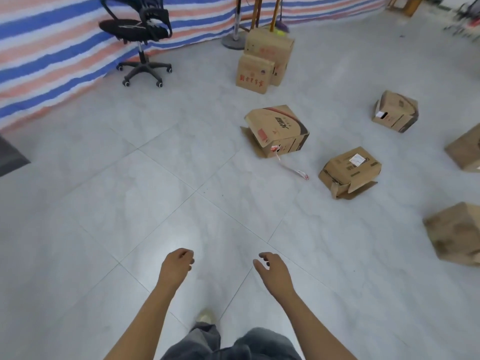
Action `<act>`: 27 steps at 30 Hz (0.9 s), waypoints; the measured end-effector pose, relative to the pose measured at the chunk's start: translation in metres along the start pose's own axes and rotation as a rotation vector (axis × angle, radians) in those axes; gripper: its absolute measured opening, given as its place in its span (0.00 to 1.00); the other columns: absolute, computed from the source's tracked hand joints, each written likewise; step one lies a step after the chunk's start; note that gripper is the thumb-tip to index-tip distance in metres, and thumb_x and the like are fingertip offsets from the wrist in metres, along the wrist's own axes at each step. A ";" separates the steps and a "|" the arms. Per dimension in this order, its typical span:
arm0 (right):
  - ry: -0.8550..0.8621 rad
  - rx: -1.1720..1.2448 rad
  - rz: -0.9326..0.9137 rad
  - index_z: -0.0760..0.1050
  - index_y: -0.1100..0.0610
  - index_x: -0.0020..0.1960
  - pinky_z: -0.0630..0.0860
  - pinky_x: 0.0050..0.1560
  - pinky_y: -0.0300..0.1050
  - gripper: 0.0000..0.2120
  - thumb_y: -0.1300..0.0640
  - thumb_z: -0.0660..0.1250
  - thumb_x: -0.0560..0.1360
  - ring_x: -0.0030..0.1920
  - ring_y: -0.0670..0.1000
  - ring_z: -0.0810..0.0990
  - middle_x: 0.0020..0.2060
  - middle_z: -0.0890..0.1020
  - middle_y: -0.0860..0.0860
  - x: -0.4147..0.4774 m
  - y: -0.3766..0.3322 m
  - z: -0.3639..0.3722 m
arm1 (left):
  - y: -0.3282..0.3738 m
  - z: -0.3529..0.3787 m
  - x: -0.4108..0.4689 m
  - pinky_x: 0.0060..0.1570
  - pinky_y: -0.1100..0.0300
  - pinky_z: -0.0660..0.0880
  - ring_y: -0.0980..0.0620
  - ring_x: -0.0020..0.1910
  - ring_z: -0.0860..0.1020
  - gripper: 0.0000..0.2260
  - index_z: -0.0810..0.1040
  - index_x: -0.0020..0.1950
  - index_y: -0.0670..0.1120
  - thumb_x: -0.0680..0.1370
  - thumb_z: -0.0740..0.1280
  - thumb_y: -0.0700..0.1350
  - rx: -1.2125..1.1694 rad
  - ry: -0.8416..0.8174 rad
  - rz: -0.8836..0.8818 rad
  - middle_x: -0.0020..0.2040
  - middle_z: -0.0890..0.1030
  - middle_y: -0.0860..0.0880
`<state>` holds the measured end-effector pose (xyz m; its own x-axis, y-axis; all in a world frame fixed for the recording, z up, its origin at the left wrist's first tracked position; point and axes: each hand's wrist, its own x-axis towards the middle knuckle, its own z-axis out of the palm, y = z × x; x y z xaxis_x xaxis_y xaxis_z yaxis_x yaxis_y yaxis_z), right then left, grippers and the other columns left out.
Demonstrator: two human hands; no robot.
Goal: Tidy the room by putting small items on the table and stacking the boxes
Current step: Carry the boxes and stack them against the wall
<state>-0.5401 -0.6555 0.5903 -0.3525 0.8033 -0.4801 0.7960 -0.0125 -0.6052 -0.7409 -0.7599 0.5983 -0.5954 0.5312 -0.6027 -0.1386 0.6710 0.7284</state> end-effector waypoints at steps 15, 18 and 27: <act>0.043 0.112 0.128 0.74 0.55 0.62 0.67 0.58 0.38 0.15 0.50 0.59 0.79 0.61 0.50 0.73 0.61 0.75 0.52 0.230 -0.048 -0.058 | 0.131 0.045 0.191 0.38 0.64 0.68 0.48 0.42 0.76 0.09 0.77 0.48 0.39 0.79 0.59 0.41 0.255 -0.140 -0.054 0.45 0.79 0.44; 0.074 0.193 0.109 0.74 0.57 0.62 0.66 0.53 0.37 0.16 0.51 0.59 0.79 0.59 0.52 0.75 0.61 0.75 0.55 0.309 -0.089 -0.098 | 0.190 0.045 0.239 0.38 0.63 0.68 0.48 0.39 0.75 0.08 0.77 0.44 0.41 0.79 0.60 0.40 0.241 -0.102 -0.029 0.43 0.79 0.44; 0.030 0.151 0.110 0.74 0.56 0.62 0.66 0.54 0.37 0.16 0.50 0.60 0.79 0.61 0.50 0.73 0.60 0.75 0.54 0.426 -0.139 -0.149 | 0.307 0.083 0.344 0.40 0.59 0.70 0.47 0.38 0.75 0.08 0.76 0.42 0.42 0.79 0.60 0.40 0.191 -0.066 -0.022 0.40 0.79 0.43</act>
<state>-0.7278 -0.2223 0.5646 -0.2505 0.8094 -0.5312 0.7452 -0.1890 -0.6395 -0.9227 -0.3284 0.5881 -0.5399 0.5439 -0.6424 0.0053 0.7654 0.6435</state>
